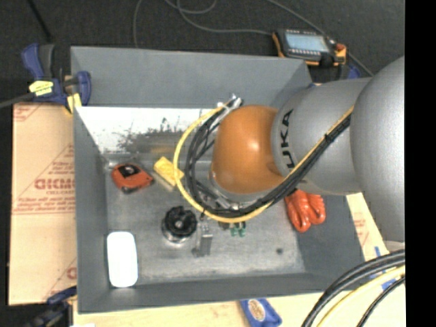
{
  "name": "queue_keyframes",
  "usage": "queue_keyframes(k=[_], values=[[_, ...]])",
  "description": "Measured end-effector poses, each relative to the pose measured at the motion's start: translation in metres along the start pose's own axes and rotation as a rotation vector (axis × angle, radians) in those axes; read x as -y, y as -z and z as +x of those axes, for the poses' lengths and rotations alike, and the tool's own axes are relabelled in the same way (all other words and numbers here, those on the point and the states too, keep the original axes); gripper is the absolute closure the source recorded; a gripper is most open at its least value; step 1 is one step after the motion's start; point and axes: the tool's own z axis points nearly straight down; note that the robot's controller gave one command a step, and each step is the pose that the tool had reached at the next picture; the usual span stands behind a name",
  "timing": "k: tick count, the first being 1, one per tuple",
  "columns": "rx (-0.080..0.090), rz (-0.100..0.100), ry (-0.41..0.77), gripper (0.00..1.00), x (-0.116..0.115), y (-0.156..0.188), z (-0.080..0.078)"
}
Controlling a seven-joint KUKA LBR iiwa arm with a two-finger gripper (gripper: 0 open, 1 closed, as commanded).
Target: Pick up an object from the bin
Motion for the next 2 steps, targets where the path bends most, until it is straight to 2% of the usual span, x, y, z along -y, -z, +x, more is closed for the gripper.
queue_keyframes(k=[1, 2], values=[[-0.012, 0.003, 0.007, 0.00, -0.006, -0.035, 0.007], [-0.010, 0.003, 0.069, 0.00, -0.015, -0.020, -0.024]])
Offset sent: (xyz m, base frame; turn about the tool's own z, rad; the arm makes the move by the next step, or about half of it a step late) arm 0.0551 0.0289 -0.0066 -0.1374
